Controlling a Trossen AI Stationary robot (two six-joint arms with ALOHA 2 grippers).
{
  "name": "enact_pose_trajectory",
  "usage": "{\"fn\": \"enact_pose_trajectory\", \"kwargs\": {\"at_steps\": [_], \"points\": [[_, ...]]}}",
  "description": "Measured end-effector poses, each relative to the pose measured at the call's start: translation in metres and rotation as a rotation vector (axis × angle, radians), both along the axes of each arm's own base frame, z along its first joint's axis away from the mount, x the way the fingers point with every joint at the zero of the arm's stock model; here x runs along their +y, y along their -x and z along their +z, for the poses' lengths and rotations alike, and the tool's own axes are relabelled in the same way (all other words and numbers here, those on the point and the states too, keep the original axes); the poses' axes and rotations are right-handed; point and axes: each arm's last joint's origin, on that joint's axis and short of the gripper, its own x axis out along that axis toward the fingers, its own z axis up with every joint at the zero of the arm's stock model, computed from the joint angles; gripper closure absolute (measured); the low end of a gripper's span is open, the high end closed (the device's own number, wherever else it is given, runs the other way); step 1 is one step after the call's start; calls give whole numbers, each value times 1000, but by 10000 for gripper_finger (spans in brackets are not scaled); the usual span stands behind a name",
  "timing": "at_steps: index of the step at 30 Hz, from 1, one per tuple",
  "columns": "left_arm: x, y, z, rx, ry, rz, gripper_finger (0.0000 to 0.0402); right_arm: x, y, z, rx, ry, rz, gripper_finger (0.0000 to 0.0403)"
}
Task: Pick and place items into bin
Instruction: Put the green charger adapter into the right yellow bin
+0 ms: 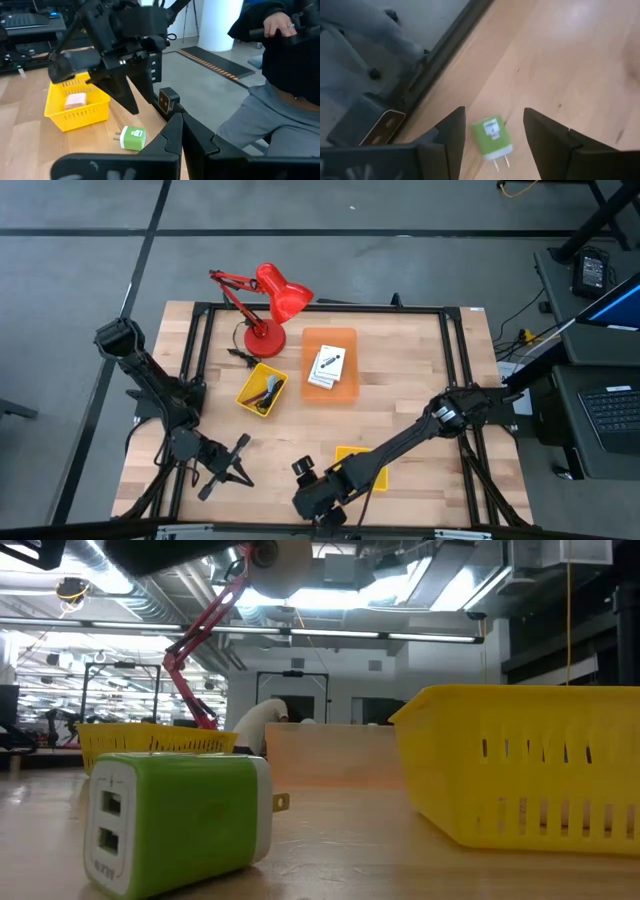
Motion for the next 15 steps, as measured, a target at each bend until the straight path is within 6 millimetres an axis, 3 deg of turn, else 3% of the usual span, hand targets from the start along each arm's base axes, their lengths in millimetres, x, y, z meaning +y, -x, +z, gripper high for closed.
{"fn": "enact_pose_trajectory", "kwargs": {"at_steps": [15], "points": [[0, 0, 0, 3, -3, -2, 399, 3, -5, -35, 82, 75, 35, 222]]}}
